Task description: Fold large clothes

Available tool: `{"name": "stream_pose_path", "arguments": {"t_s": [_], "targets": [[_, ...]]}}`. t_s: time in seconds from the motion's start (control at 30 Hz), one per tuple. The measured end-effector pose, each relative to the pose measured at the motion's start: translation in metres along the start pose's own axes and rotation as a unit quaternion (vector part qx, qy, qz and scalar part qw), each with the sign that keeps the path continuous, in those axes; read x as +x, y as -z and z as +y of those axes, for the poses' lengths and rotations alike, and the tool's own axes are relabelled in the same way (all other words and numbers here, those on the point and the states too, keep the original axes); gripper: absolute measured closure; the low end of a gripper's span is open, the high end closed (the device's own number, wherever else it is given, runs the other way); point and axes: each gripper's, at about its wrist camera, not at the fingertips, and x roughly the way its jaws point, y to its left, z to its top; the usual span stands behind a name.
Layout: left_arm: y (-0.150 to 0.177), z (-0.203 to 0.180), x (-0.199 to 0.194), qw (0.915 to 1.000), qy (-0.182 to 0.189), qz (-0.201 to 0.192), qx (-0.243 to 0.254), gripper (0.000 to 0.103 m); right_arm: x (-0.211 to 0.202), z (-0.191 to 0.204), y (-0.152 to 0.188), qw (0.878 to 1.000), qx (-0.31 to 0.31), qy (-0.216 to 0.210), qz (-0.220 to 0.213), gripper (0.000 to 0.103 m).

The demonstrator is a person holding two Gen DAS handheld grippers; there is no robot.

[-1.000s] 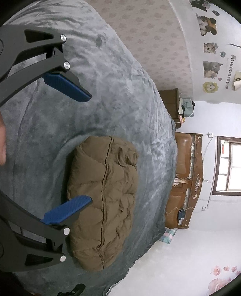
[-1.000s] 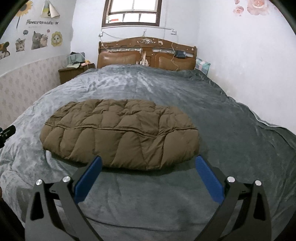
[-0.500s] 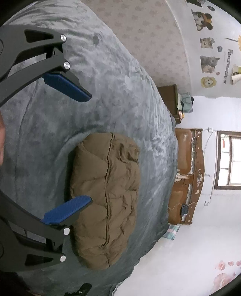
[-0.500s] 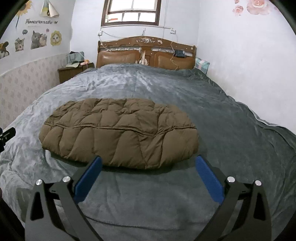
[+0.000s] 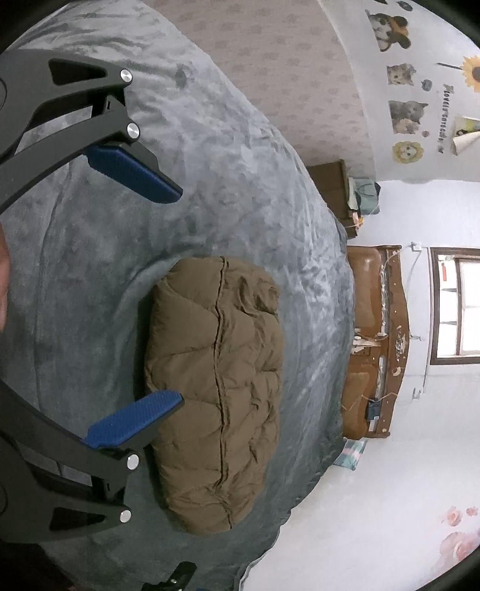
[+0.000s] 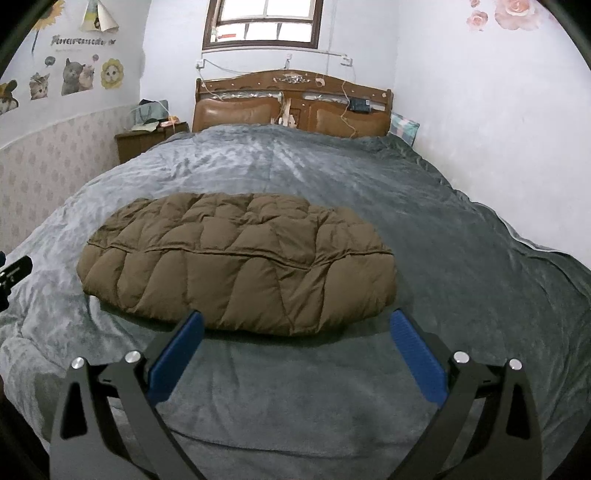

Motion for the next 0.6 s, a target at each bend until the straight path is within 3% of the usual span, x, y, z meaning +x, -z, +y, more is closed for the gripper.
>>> {"name": "stream_pose_path", "arguments": {"t_s": [0.6], "targets": [[0.0013, -0.0019, -0.0008, 1.0000, 0.003, 0.007, -0.002, 0.003, 0.0018, -0.0031, 0.0013, 1.000, -0.003, 0.002, 0.002, 0.002]]}}
